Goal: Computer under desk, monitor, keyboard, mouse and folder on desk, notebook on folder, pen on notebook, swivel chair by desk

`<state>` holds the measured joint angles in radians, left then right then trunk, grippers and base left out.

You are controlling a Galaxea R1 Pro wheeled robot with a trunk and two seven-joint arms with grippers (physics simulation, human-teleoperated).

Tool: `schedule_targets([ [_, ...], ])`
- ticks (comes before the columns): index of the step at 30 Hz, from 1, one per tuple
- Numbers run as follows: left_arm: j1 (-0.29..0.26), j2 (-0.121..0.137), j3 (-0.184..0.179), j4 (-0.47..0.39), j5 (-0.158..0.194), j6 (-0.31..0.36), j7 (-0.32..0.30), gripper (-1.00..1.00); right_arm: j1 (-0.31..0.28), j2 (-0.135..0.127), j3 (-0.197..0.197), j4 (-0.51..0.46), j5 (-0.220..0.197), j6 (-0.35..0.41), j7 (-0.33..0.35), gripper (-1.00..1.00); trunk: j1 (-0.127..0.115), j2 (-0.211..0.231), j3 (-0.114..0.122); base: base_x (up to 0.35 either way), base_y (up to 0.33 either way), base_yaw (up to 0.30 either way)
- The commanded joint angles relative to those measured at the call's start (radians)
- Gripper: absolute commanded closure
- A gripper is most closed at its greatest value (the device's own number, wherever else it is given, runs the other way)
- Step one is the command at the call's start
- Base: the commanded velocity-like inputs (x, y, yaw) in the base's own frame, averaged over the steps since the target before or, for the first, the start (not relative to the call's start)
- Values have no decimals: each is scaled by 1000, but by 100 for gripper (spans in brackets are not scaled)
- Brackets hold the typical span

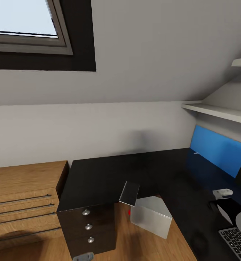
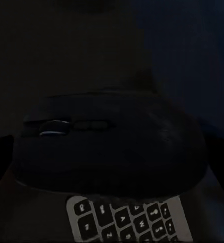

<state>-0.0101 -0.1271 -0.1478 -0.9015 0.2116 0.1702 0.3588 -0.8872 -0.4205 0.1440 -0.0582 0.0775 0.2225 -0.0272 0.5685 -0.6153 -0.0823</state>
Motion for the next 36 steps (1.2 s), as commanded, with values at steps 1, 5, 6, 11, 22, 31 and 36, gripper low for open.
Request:
schedule_targets([
  [1, -1, 1, -1, -3, 9, 3, 9, -100, 0, 0, 5, 1, 16, 7, -1, 100, 0, -2, -2, 0, 0, 0],
  [5, -1, 0, 13, -5, 10, -3, 12, -100, -1, 0, 5, 5, 31, 6, -2, 100, 0, -2, -2, 0, 0, 0],
  [6, -1, -1, 19, -5, 11, -4, 13, -100, -1, 0, 5, 4, 33, 6, -1, 100, 4, -9, -5, 0, 0, 0],
  [11, -1, -3, 24, -5, 11, -4, 16, -100, -1, 1, 5, 3, 37, 5, -3, 100, 23, -44, -21, 0, 0, 0],
  [22, -1, -4, 25, -2, 12, -5, 20, -100, -1, 0, 5, 6, 41, 6, -8, 100, 66, -121, -55, 0, 0, 0],
  [31, -1, -5, 24, 7, 13, -5, 22, -100, -1, 2, 9, 7, 73, 9, -9, 100, 100, -184, -83, 0, 0, 0],
  [36, -1, -5, 23, 7, 12, -5, 22, -100, -1, 2, 9, 9, 76, 8, -17, 100, 119, -219, -99, 0, 0, 0],
])
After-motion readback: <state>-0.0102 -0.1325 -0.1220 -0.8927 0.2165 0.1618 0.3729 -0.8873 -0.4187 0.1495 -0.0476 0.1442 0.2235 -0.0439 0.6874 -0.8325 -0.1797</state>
